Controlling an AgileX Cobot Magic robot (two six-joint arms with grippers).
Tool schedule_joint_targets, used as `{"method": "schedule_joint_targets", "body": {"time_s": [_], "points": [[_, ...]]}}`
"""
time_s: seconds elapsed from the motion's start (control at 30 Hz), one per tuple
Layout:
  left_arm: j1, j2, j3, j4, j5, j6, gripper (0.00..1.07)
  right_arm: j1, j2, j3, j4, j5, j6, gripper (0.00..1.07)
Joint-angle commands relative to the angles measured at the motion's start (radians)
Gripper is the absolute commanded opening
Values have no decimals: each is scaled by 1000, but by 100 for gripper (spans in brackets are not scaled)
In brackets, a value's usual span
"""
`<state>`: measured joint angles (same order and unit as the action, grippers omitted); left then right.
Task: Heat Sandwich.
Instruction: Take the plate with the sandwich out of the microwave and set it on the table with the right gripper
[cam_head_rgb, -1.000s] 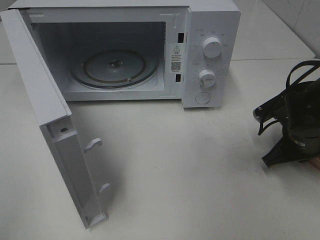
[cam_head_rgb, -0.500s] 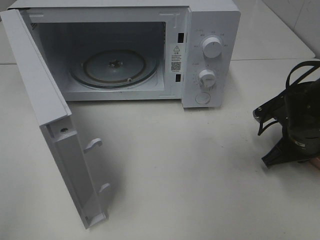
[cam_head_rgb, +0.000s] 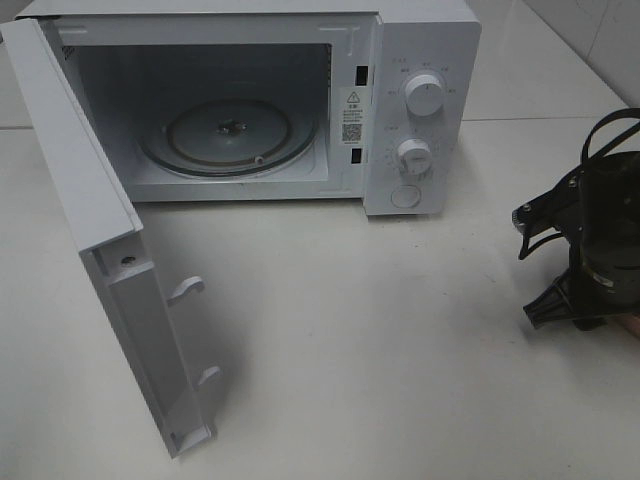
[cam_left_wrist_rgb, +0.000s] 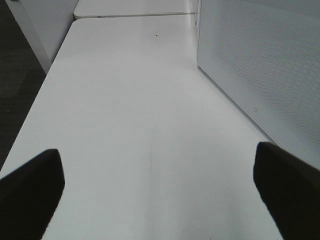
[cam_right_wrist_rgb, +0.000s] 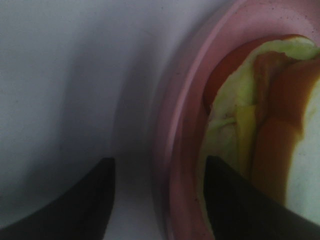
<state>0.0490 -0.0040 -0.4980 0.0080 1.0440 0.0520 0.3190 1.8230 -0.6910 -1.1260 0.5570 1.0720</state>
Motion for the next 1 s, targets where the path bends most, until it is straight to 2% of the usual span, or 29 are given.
{"method": "schedule_joint_targets", "body": {"time_s": [0.03, 0.13, 0.2, 0.27, 0.3, 0.37, 0.4, 0.47, 0.53, 0.57, 0.63, 1.0], "points": [[1, -21, 4, 2, -10, -6, 98, -4, -64, 0, 63, -3, -70, 64], [1, -21, 4, 2, -10, -6, 98, -4, -139, 0, 197, -2, -202, 65], [1, -21, 4, 2, -10, -6, 98, -4, -155, 0, 239, -1, -237, 65], [1, -21, 4, 2, -10, -6, 98, -4, -213, 0, 362, 1, -364, 65], [1, -21, 4, 2, -10, -6, 98, -4, -213, 0, 362, 1, -364, 65], [1, -21, 4, 2, -10, -6, 98, -4, -248, 0, 434, 1, -445, 67], [1, -21, 4, 2, -10, -6, 98, -3, -287, 0, 509, 8, -512, 70], [1, -21, 4, 2, -10, -6, 98, -3, -303, 0, 537, 10, -534, 72], [1, -21, 4, 2, -10, -6, 98, -3, -361, 0, 625, 36, -608, 76], [1, -21, 4, 2, -10, -6, 98, -3, -381, 0, 647, 50, -631, 80], [1, -21, 4, 2, -10, -6, 98, -3, -397, 0, 663, 62, -650, 81], [1, -21, 4, 2, -10, -6, 98, -3, -664, 0, 908, 153, -863, 80]]}}
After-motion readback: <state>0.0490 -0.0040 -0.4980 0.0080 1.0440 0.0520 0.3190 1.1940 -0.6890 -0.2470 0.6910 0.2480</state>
